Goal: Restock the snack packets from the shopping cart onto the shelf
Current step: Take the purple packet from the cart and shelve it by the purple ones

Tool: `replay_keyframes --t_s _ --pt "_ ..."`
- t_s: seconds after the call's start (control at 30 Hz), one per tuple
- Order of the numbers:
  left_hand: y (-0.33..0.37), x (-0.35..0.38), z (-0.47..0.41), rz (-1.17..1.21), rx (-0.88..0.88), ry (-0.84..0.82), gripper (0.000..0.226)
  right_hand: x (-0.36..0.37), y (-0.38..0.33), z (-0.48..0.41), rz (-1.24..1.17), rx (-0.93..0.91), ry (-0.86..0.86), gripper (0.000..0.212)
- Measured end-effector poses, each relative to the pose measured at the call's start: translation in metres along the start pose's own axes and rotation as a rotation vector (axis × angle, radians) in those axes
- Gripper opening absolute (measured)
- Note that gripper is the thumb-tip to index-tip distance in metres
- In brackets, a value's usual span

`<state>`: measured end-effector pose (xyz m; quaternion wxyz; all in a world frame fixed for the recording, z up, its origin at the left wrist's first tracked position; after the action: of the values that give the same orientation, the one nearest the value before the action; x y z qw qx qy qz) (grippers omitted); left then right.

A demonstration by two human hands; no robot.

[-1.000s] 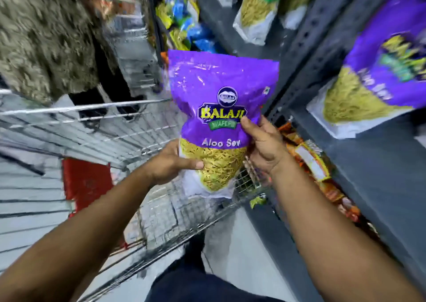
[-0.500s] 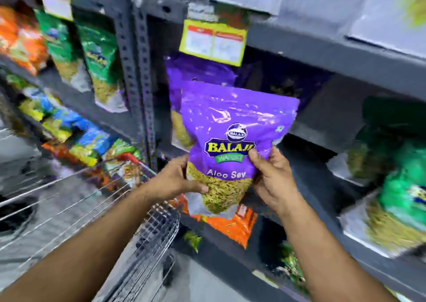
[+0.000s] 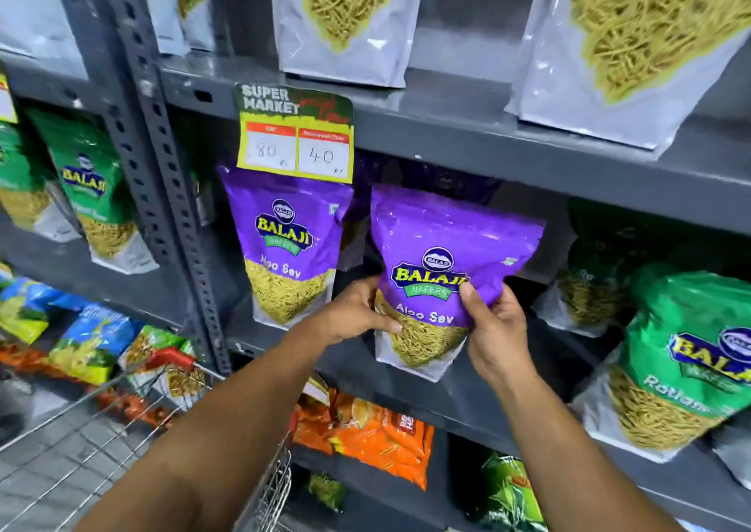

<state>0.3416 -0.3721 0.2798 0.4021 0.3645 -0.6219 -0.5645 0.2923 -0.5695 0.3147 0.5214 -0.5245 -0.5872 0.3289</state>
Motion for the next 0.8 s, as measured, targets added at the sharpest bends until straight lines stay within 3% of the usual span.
replay_keyframes --t_s 0.17,0.27,0.3,0.37,0.43,0.57,0.8 --pt "-0.013 -0.004 0.007 0.07 -0.033 -0.01 0.065 0.0 0.006 -0.005 0.136 -0.036 0.034 0.032" --pt "-0.027 -0.002 0.014 -0.093 -0.067 -0.007 0.089 -0.007 -0.015 -0.012 0.206 -0.159 0.114 0.062" --pt "-0.03 0.0 0.015 -0.165 -0.085 0.019 0.099 -0.009 -0.027 -0.015 0.216 -0.203 0.134 0.062" --pt "-0.033 0.003 0.017 -0.251 -0.091 0.097 0.109 -0.005 -0.051 -0.023 0.243 -0.249 0.14 0.039" --pt "-0.034 0.006 0.017 -0.266 -0.069 0.14 0.101 0.002 -0.071 -0.029 0.301 -0.268 0.117 0.006" --pt "-0.035 0.006 0.016 -0.282 -0.065 0.154 0.081 0.005 -0.084 -0.039 0.337 -0.265 0.133 0.029" --pt "-0.04 0.004 0.018 -0.284 -0.1 0.151 0.083 0.007 -0.076 -0.035 0.236 -0.305 0.212 0.023"
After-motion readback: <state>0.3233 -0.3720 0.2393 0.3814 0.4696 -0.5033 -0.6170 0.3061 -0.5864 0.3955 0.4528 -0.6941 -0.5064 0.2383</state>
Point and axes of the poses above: each hand's wrist, its own z-axis away from the middle knuckle, its own x-axis out of the palm, y = z × x, the point moved 2 cm from there along -z, towards the middle knuckle, and after that the axes turned 12 degrees about z, right-handed, at the moved point
